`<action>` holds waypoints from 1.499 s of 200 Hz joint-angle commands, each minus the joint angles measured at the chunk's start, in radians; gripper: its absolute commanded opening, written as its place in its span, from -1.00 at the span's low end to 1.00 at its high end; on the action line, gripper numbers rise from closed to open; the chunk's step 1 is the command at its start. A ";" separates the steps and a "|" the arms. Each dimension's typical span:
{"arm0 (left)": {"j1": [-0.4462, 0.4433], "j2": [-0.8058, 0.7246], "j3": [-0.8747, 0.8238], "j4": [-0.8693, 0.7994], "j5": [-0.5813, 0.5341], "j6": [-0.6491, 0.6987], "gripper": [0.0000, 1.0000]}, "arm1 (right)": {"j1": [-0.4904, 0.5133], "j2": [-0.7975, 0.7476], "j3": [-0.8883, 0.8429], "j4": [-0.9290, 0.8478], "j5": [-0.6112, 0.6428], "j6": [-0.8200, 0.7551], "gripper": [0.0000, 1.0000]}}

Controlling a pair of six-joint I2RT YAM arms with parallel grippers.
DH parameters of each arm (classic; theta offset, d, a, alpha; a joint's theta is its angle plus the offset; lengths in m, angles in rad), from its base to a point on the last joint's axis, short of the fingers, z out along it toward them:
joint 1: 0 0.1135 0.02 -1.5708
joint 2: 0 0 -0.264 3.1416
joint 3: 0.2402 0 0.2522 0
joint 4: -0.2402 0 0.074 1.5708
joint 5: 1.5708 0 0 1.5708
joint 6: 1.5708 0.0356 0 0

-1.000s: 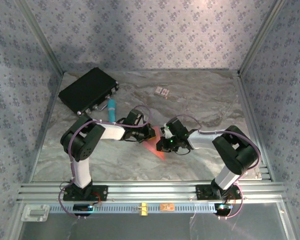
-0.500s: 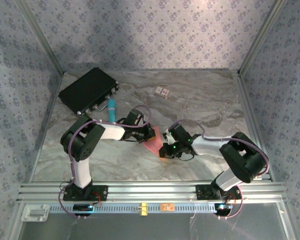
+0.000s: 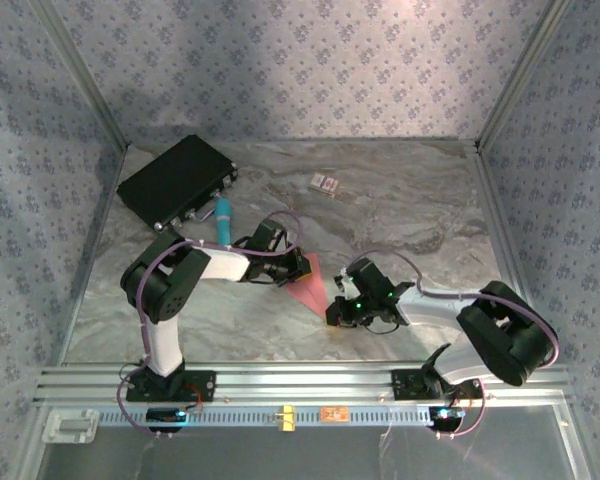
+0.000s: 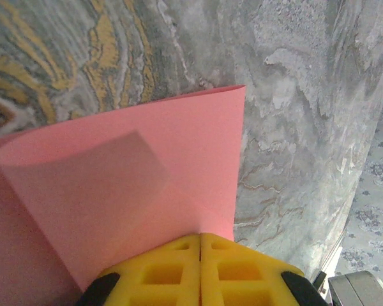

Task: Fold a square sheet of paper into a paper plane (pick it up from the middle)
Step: Fourth fold the wing at the center of the table.

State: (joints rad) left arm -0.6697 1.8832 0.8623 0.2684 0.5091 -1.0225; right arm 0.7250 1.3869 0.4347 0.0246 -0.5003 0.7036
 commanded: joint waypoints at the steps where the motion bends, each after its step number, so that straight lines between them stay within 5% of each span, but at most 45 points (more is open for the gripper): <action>1: 0.012 0.022 -0.037 -0.068 -0.064 0.001 -0.84 | 0.020 -0.048 0.026 -0.244 0.055 -0.010 -0.92; 37: 0.010 0.024 -0.035 -0.065 -0.061 0.004 -0.84 | 0.007 -0.110 0.173 -0.285 0.033 -0.067 -0.89; 110: 0.008 0.030 -0.036 -0.052 -0.058 0.001 -0.83 | -0.044 0.185 0.330 -0.117 0.059 -0.035 -0.93; 192: 0.007 0.030 -0.036 -0.049 -0.057 0.001 -0.83 | -0.066 0.285 0.355 -0.068 -0.027 -0.041 -0.91; 300: 0.008 -0.031 0.029 -0.084 -0.042 0.038 -0.71 | -0.082 0.302 0.177 -0.070 0.026 -0.051 -0.94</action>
State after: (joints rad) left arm -0.6697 1.8809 0.8730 0.2584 0.5159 -1.0172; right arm 0.6479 1.6566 0.6659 0.0795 -0.5182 0.6655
